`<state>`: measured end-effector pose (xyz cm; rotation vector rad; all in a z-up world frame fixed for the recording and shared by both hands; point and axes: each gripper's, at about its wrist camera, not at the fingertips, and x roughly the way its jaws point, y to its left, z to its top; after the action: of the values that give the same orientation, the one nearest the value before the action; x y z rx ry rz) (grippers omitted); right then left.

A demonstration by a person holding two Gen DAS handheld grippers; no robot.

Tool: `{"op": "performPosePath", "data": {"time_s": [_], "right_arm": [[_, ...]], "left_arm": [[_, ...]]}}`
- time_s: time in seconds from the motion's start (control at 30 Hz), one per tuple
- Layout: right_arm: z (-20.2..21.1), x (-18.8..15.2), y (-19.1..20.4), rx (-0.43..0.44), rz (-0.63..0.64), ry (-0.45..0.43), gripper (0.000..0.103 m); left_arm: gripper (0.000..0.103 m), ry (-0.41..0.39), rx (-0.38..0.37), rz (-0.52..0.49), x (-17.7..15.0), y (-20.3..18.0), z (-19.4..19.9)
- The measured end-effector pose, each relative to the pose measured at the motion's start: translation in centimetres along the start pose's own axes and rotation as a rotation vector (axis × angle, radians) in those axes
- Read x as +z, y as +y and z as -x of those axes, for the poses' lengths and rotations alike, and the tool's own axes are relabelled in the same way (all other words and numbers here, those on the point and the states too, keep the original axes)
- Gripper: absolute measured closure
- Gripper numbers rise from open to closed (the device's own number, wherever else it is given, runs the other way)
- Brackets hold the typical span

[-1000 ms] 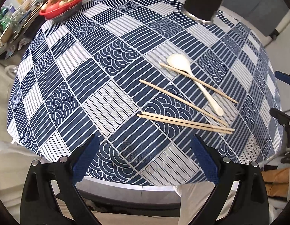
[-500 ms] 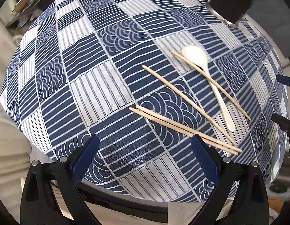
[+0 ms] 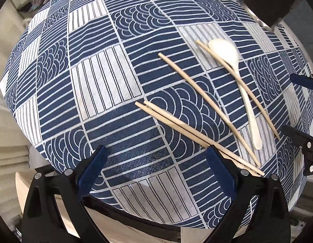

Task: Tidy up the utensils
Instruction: 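Lower both open tools toward the wooden chopsticks on the cloth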

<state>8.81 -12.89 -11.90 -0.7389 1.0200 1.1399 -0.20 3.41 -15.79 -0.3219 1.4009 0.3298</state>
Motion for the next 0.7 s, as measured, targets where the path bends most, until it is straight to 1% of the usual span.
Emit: {"op": "performPosePath", "data": {"time_s": [0.2,0.3,0.47,0.53,0.63,0.7], "right_arm": [[-1.1,0.9,0.1,-0.004,0.024,-0.003,0.012],[-1.7,1.6,0.0,0.004,0.023,-0.002,0.012],[-2.3,2.1,0.4,0.004,0.034,-0.004,0.012],[-2.4,2.2,0.7,-0.004,0.039,-0.012,0.012],[-2.9,2.2,0.8,0.000,0.037,0.003,0.012],[-3.1,2.2,0.8,-0.011,0.035,0.005,0.012]], "left_arm": [[0.005,-0.035,0.007,0.083,-0.1,0.3,-0.1],[0.006,-0.034,0.014,0.118,-0.3,1.0,0.0],[0.006,-0.039,-0.024,0.188,-0.9,2.1,0.6],[0.006,-0.038,-0.013,0.210,-1.1,2.3,0.5],[0.005,-0.044,0.023,0.211,-1.4,2.2,0.5],[0.004,-0.042,0.029,0.232,-1.8,2.3,0.5]]}}
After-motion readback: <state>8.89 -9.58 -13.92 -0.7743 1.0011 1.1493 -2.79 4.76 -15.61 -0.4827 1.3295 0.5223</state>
